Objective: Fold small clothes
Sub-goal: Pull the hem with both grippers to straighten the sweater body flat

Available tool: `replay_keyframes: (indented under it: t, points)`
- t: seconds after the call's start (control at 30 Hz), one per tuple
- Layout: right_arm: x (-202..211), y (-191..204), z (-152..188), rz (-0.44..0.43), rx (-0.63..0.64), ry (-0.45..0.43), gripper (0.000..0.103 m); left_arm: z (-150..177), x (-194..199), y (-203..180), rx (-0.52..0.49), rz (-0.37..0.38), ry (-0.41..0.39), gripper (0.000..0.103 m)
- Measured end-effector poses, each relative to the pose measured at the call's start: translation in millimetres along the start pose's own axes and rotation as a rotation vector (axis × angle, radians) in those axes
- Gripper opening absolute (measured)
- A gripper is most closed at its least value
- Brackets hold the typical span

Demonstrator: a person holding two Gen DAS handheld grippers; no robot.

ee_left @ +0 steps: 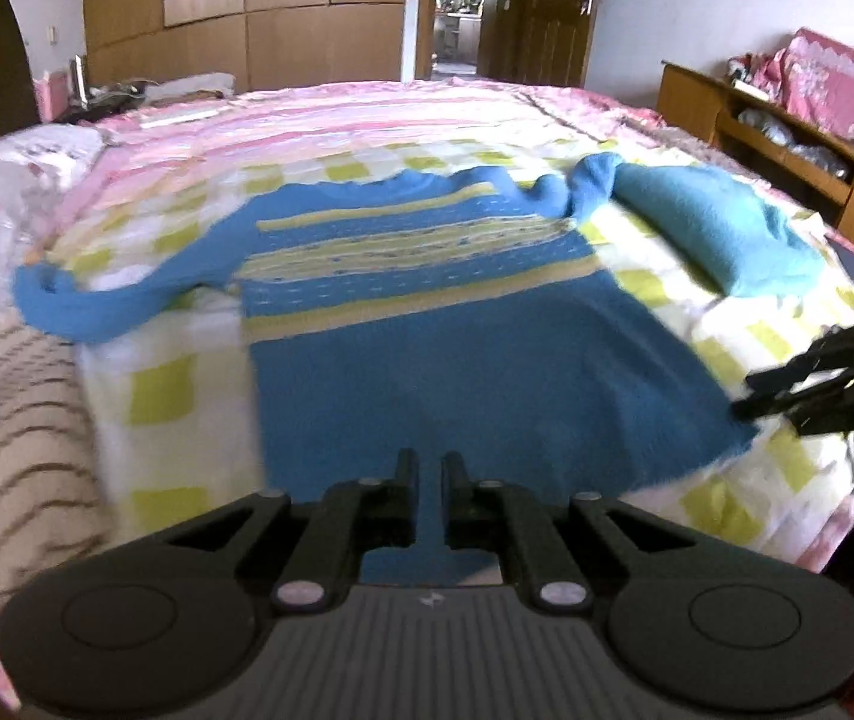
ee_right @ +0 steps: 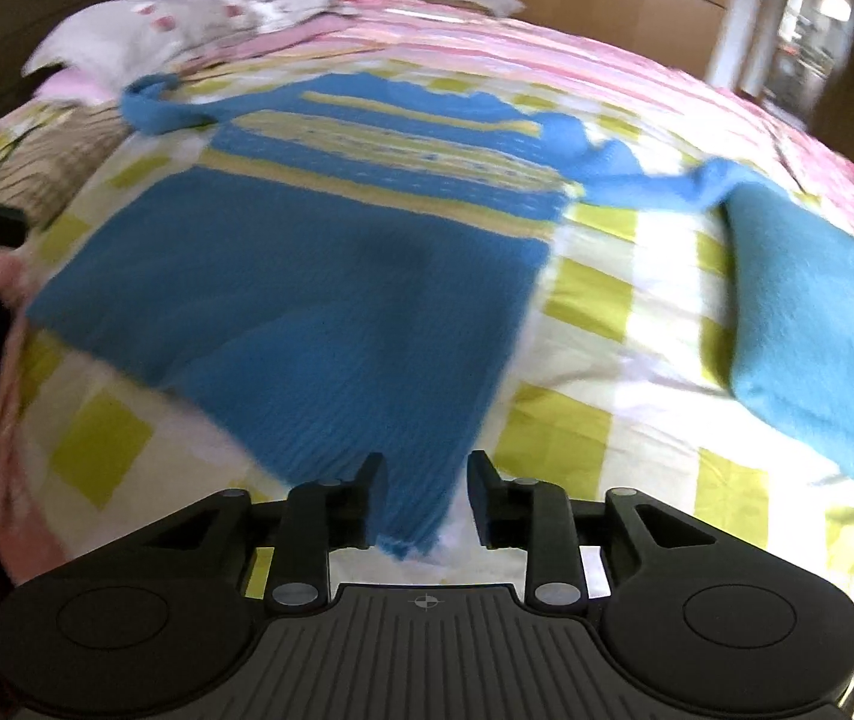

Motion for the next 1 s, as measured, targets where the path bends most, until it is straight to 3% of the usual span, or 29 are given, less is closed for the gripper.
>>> replay_keyframes:
  t: [0.17,0.23,0.37,0.53,0.7,0.87,1.0]
  points:
    - [-18,-7,4,-0.064,-0.152,0.016,0.030,5,-44,-18,0.017,0.003,0.073,0.015]
    - [-24,-9,7,-0.046,-0.156,0.037,0.028,12,-58,-22,0.014,-0.010,0.121,0.015]
    - [-21,-14,11,-0.015,-0.131,0.057,0.012,29,-69,-27,-0.020,-0.051,0.199,0.015]
    - [-15,-25,19,-0.005,-0.142,0.080,0.010,35,-69,-28,-0.022,-0.055,0.246,0.016]
    - [-8,-28,22,-0.012,-0.175,0.077,0.014,35,-60,-27,0.007,-0.058,0.237,0.016]
    - [6,-28,15,0.006,-0.174,0.023,0.017,19,-47,-30,0.018,-0.076,0.164,0.017]
    - [11,-22,2,0.005,-0.174,-0.042,0.017,7,-49,-37,0.007,-0.104,0.120,0.025]
Point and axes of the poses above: each gripper's, at about its wrist camera, not at the fingertips, and x roughly against the way its jaws point, y to its left, z to its underside, the point moved 10 cm from there along -x, roughly the way its jaws point, and after that the axes turned 3 degrees about -z, right-handed, at the moved point
